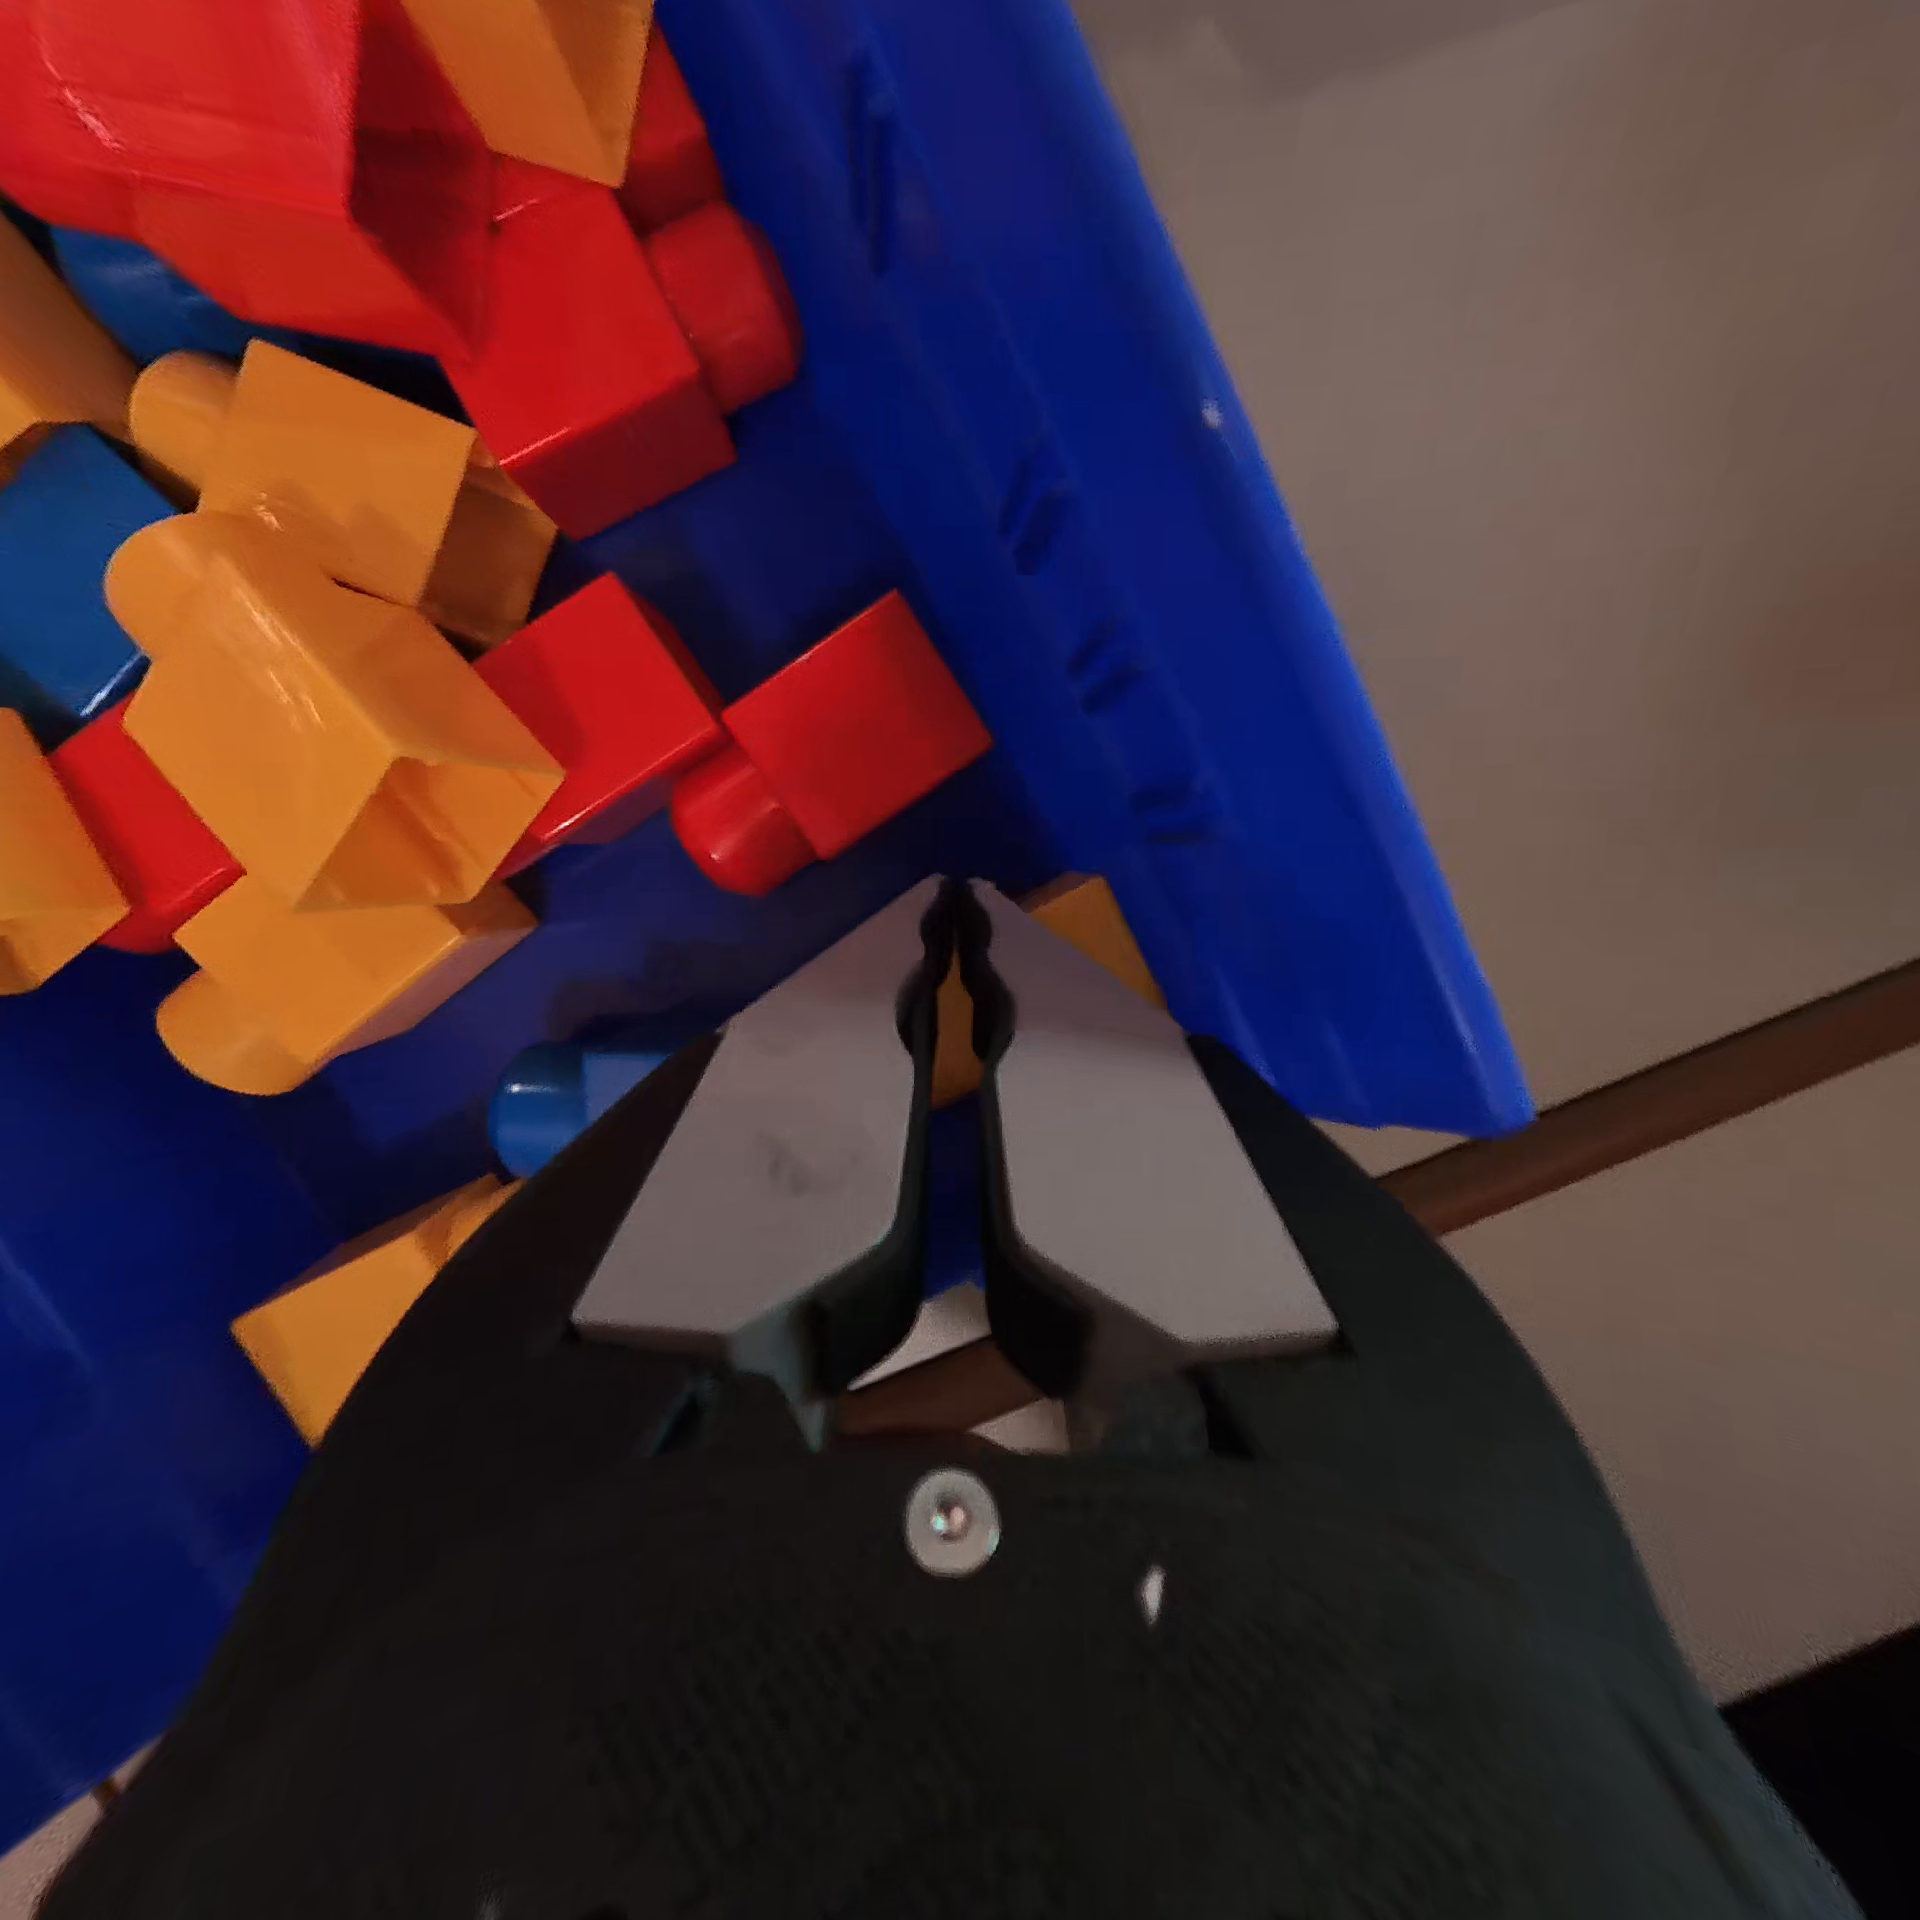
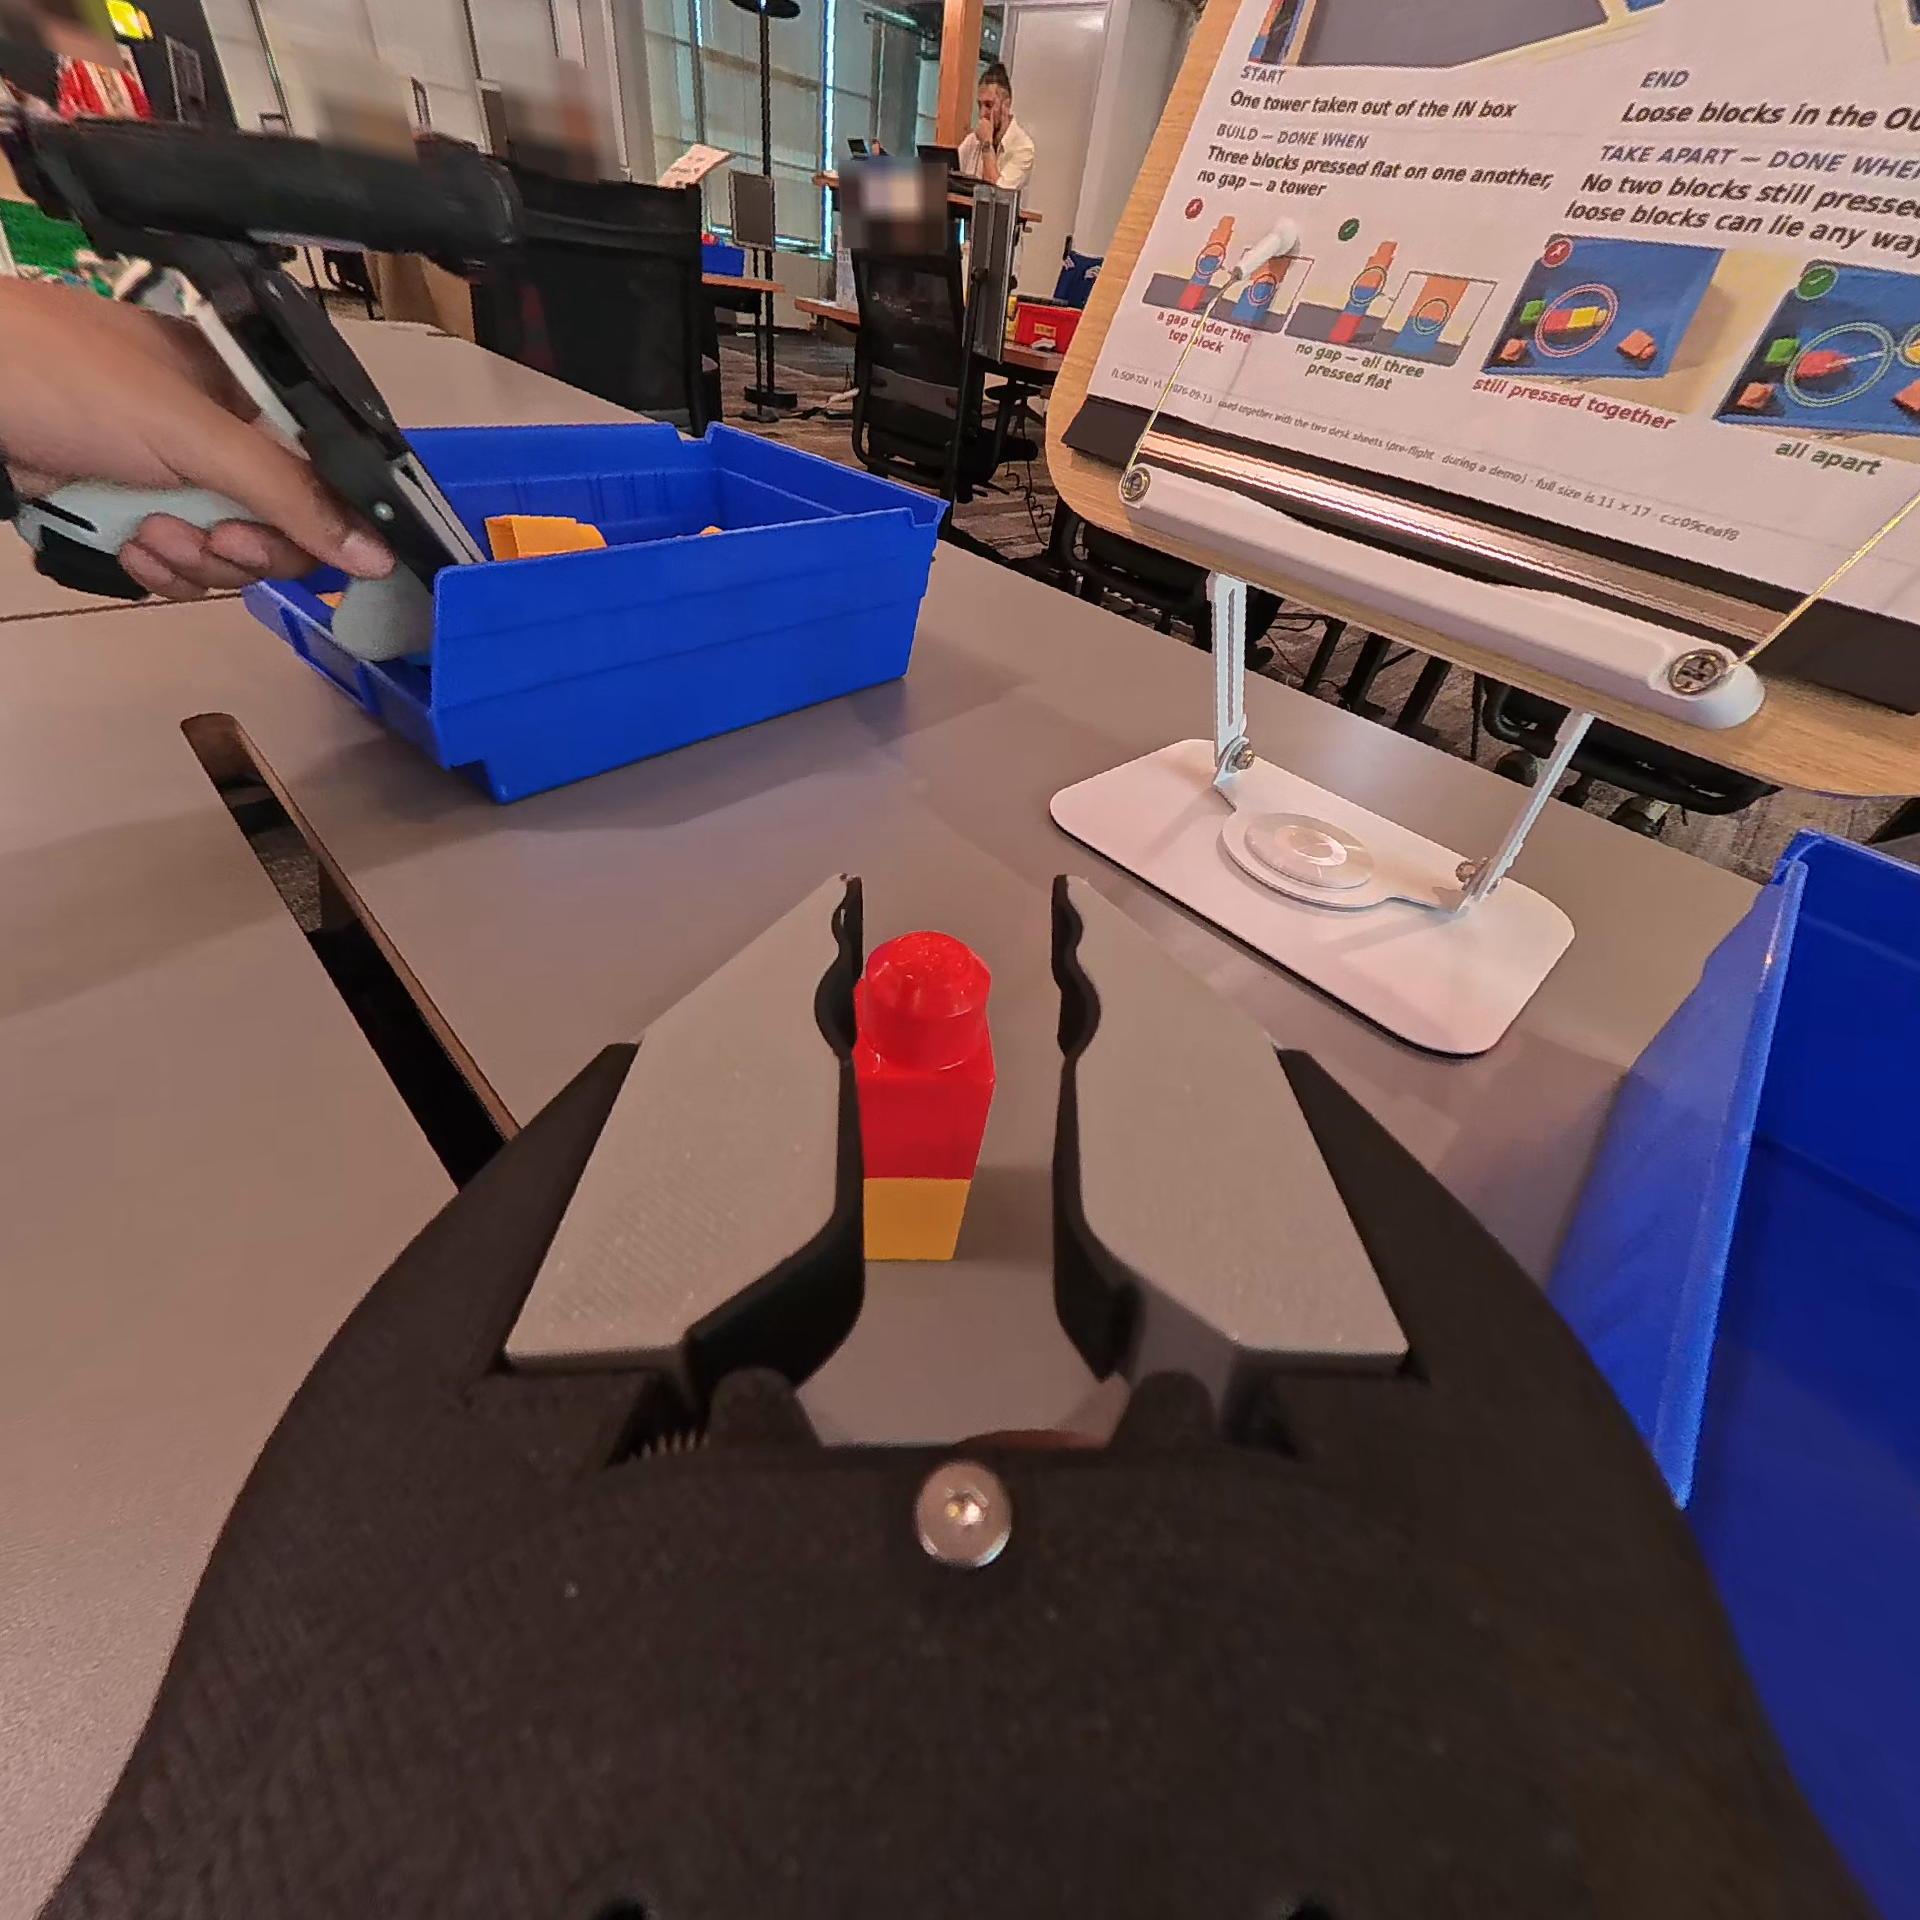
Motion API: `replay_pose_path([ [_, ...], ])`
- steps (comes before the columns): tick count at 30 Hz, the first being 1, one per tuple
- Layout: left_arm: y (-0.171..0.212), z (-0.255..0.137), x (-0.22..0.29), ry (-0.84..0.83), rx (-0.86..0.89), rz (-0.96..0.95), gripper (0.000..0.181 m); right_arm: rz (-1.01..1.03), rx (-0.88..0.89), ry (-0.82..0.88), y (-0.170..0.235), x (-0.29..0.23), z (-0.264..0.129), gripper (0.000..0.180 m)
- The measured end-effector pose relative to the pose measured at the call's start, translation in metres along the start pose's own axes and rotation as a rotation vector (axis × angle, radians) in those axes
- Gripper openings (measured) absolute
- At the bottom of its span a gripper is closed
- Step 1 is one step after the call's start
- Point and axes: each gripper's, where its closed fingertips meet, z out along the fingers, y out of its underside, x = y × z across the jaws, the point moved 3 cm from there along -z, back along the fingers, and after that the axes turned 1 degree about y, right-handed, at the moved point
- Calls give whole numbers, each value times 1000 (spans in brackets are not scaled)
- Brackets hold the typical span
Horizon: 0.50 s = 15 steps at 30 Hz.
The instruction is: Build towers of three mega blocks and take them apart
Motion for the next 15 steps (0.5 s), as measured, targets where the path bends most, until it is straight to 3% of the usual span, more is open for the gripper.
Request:
replay_pose_path([
  [3,-8,-5,-16,-72,68,-46,0,1,5,1,-1,0,-1,33],
  [9,-25,-25,-15,-55,195,26,0,0,0,-7,0,-1,1,33],
  [14,-15,-23,-16,-111,71,238,37,-1,-3,-8,1,-2,1,33],
  [15,-15,-26,-20,-159,61,293,38,4,0,-9,0,-2,0,33],
])
